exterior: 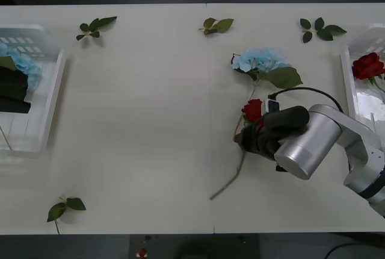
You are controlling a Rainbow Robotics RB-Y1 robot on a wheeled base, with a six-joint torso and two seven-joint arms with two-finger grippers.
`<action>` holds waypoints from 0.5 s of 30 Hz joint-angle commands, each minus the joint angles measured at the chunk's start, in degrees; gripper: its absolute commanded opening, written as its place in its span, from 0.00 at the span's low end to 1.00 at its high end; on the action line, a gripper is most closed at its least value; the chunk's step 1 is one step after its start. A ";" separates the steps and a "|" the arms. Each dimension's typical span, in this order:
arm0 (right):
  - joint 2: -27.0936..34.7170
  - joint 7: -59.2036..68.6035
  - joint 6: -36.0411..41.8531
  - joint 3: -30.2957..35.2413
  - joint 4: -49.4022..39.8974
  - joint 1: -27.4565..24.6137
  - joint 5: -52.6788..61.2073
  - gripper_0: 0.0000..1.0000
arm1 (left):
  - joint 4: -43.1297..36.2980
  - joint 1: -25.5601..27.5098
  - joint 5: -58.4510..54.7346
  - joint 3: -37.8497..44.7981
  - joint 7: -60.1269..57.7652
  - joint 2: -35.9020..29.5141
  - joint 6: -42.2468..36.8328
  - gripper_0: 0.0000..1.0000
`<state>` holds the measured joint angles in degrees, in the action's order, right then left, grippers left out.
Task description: Put the red flowers into the right box and the blue flowers into the left box
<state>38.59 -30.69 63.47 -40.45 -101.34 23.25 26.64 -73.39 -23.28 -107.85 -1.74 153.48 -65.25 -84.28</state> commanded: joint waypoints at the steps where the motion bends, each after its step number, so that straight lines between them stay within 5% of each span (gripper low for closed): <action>1: 0.88 -1.12 -0.89 -0.42 0.36 0.74 -0.45 0.89 | -3.34 -0.62 -2.36 -0.72 1.52 -1.29 1.57 1.00; 4: 0.70 -1.30 -0.98 -0.86 0.80 1.01 -0.45 0.89 | -4.74 -0.62 -4.12 -2.21 1.52 -1.29 2.28 1.00; 15: -0.26 -1.47 -1.07 -0.95 2.64 1.80 -0.19 0.46 | -10.63 -1.85 -6.93 -3.88 1.52 -1.29 3.42 1.00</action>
<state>38.58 -30.83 62.64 -41.68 -99.10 23.33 26.61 -82.16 -23.29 -114.01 -6.35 153.48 -65.25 -81.88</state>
